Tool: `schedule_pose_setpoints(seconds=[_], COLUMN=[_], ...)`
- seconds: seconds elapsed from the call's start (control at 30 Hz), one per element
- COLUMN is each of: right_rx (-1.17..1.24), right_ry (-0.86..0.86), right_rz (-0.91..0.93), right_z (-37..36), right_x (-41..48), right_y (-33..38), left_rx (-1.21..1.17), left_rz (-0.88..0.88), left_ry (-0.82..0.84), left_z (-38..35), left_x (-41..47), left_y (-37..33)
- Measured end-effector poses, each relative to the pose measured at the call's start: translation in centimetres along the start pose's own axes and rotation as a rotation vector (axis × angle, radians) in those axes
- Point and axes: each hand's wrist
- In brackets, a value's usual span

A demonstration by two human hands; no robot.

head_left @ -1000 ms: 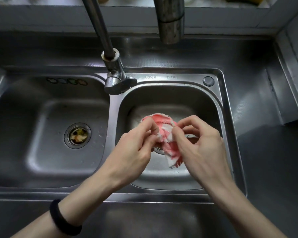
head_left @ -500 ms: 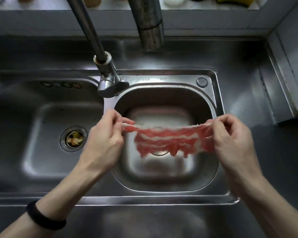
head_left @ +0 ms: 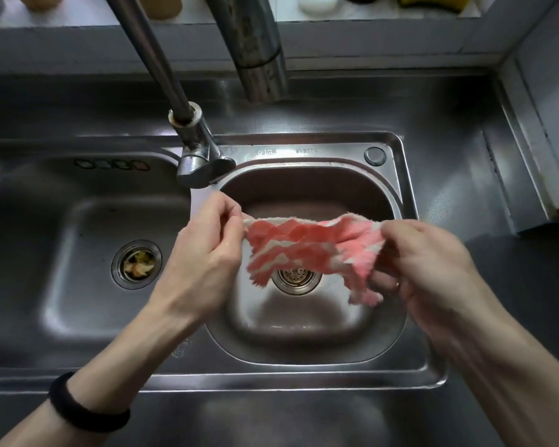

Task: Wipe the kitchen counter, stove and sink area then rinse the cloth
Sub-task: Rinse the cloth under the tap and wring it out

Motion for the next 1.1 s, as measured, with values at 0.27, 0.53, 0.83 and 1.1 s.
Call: schedule_pose_setpoints(seconds=[0.27, 0.53, 0.83, 1.1], right_rx=[0.142, 0.285, 0.112, -0.195], right_ry=[0.159, 0.083, 0.085, 0.133], right_rz=[-0.073, -0.072, -0.044, 0.351], right_z=[-4.0, -4.8, -6.4, -6.1], right_x=[-1.5, -1.7, -2.8, -4.2], right_y=[0.7, 1.7, 0.7, -1.8], left_rx=[-0.126, -0.070, -0.425, -0.712], left_rz=[-0.080, -0.169, 0.211, 0.949], left_ry=[0.127, 0.170, 0.222, 0.533], left_z=[-1.8, -1.1, -1.7, -0.6], left_x=[-0.5, -0.6, 0.5, 2.9], left_y=[-1.8, -0.9, -1.3, -1.7])
Point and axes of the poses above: each hand's wrist, its own x-axis towards the middle knuckle, its own z-axis out of the back of the hand, y = z × x
